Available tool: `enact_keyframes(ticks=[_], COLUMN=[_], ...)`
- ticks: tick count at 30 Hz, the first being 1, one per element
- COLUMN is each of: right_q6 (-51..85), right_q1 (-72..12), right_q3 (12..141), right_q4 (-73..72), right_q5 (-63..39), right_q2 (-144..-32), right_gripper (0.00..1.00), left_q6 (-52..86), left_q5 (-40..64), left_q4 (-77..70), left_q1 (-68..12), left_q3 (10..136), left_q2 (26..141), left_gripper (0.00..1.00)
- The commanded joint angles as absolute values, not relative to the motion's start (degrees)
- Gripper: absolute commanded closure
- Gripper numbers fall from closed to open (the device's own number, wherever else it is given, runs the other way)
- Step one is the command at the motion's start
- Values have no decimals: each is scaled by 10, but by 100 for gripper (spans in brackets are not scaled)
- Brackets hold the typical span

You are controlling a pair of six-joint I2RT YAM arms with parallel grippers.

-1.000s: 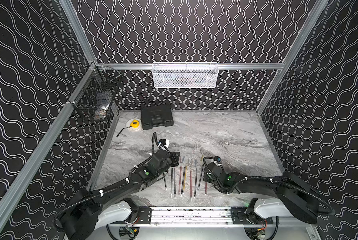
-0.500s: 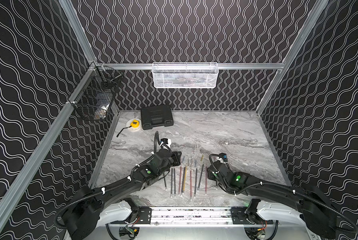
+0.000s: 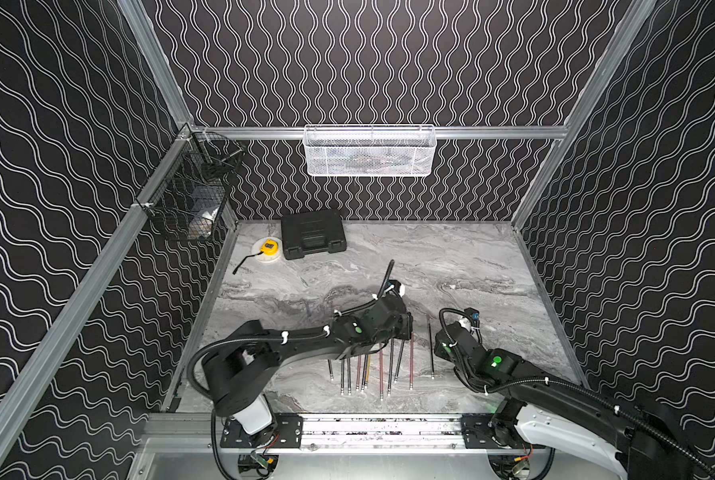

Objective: Remove the protective cover of the pencils
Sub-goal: Place the protective sleeve at the center of the board.

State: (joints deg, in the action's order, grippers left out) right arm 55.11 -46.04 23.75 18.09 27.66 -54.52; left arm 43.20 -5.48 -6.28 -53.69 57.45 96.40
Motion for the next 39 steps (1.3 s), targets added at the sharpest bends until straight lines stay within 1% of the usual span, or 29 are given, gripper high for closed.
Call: enact_keyframes(ticks=[1,10,24,28,35,39], right_q6=[561,555,551,550,549,550], right_q1=[-452,-439,-433,-432,-430,-429], right_q3=[235,230,224,222,223,223], right_q4=[180,159,147,140,127,123], right_q5=[270,246,231,229,221,219], right_q2=[-548,-562,-565,-573,-590,-595], right_gripper=[56,58,58,58,58,59], left_q6=[406,389,365,354,347,344], left_q5=[-42,-53,-84,-89,-117,-115], left_q4=[-20,38,105,132,181,195], left_q1=[-538,-538,-518,-514,-519,-523], left_q3=[610,694,768,800,847,866], left_q2=[1004,1108,1177,1193,1230,1250], left_gripper=[99,100,98,93,90,90])
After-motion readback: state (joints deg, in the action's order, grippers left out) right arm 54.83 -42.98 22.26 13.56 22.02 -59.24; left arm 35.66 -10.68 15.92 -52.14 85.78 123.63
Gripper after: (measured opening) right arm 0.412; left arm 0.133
